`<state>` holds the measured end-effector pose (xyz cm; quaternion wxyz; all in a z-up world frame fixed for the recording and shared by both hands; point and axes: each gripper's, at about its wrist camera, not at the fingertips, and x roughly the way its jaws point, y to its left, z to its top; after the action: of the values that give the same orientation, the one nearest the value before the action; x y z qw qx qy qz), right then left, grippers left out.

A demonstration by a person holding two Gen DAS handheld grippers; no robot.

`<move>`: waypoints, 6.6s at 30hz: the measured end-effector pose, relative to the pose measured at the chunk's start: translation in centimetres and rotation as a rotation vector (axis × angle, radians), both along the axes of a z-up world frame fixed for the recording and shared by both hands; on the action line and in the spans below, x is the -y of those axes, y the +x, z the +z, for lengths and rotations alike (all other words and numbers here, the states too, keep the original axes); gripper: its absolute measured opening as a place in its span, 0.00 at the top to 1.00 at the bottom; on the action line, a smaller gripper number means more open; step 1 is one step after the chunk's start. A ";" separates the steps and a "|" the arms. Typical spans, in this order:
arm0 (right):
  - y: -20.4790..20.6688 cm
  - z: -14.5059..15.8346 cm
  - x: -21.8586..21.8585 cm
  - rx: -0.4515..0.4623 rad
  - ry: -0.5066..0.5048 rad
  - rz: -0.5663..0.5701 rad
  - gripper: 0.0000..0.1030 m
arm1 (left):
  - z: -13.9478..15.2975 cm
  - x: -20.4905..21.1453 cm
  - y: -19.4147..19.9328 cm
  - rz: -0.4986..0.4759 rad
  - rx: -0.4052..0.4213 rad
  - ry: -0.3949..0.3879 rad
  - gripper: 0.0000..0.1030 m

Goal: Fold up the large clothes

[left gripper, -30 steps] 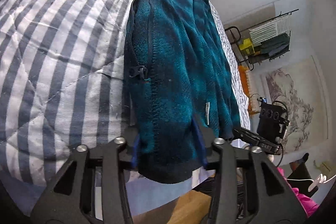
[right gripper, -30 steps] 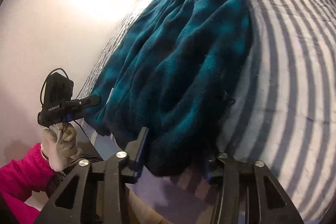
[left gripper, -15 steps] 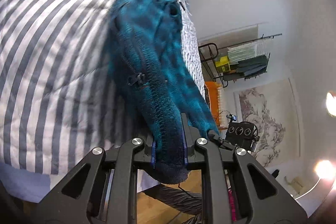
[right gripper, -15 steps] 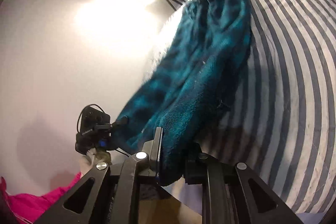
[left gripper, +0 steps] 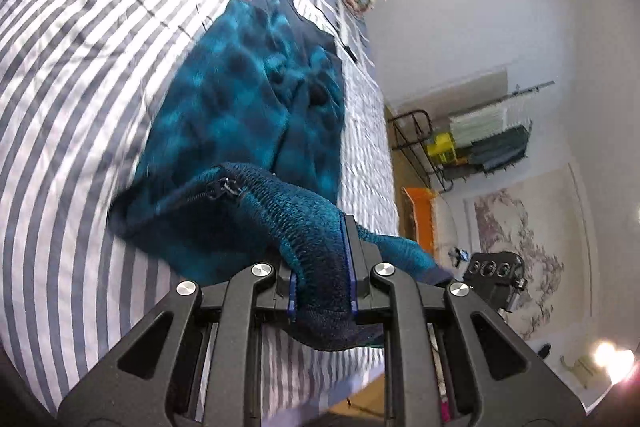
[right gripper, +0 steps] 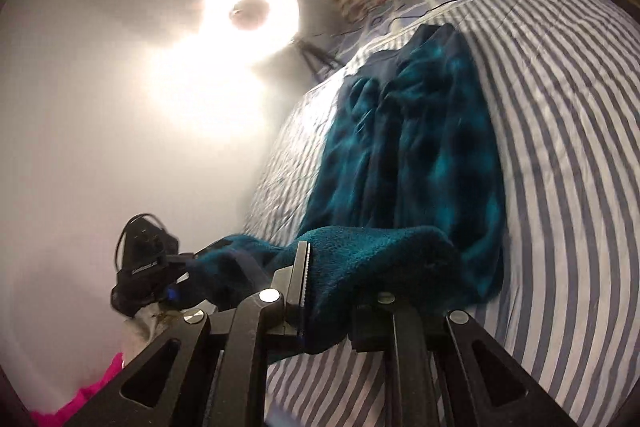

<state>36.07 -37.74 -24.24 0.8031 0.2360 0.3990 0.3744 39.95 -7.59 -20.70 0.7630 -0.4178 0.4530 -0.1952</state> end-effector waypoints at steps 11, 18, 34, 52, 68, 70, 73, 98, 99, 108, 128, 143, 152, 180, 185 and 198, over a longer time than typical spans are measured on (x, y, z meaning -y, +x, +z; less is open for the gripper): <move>7.6 -2.7 -2.4 -0.059 -0.122 -0.068 0.87 | -5.3 -1.4 7.2 0.070 -0.075 0.016 0.85; 10.8 -5.6 -1.9 -0.175 -0.038 -0.060 0.84 | -7.5 -1.2 9.7 0.044 -0.119 0.022 0.81; 11.6 -5.3 2.2 -0.299 0.207 -0.012 0.61 | -6.6 -4.6 10.2 -0.001 -0.190 -0.255 0.46; 5.5 1.0 -3.6 0.313 -0.472 -0.029 0.39 | -0.8 -4.4 7.7 -0.147 0.116 0.301 0.40; 9.1 -2.6 -3.0 0.181 -0.436 -0.061 0.91 | -4.5 -1.2 12.0 -0.218 0.169 0.433 0.85; 8.9 -1.7 -2.3 0.199 -0.469 -0.103 0.92 | -4.8 -1.6 12.5 -0.186 0.165 0.453 0.86; 10.2 -3.4 -2.6 0.158 -0.537 -0.120 0.92 | -7.2 -1.7 13.5 -0.164 0.101 0.491 0.87; 14.3 8.2 0.4 0.295 -0.431 -0.205 0.34 | 3.1 -4.3 20.6 -0.079 0.191 0.490 0.46; 15.2 7.9 0.4 0.284 -0.425 -0.204 0.33 | 2.8 -4.3 21.9 -0.073 0.183 0.477 0.46; 26.8 3.8 -1.3 0.165 -0.366 -0.237 0.33 | -3.2 -4.5 32.7 -0.071 0.118 0.407 0.46; 38.6 -4.1 -9.3 0.110 -0.475 -0.088 0.58 | -10.3 0.0 42.9 -0.189 0.120 0.518 0.73; 32.9 3.2 -8.4 0.346 -0.432 -0.154 0.93 | -3.2 1.3 36.8 -0.150 0.350 0.521 0.93; 25.4 8.3 -7.0 0.433 -0.350 -0.135 0.93 | 3.8 1.5 28.0 -0.174 0.493 0.540 0.93; 0.8 0.2 -3.8 0.220 -0.455 0.071 0.84 | -1.7 3.3 3.7 -0.380 0.356 0.738 0.90; -3.9 3.9 -1.5 0.274 -0.473 0.041 0.68 | 1.4 2.7 -1.2 -0.376 0.387 0.759 0.86; -21.1 18.4 7.3 0.517 -0.224 -0.101 0.56 | 17.1 -2.2 -17.8 -0.229 0.566 0.612 0.83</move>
<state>15.00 -44.99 -5.89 0.9168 0.0621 0.2074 0.3355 22.11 -5.40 -3.59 0.9192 -0.0495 0.3066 -0.2421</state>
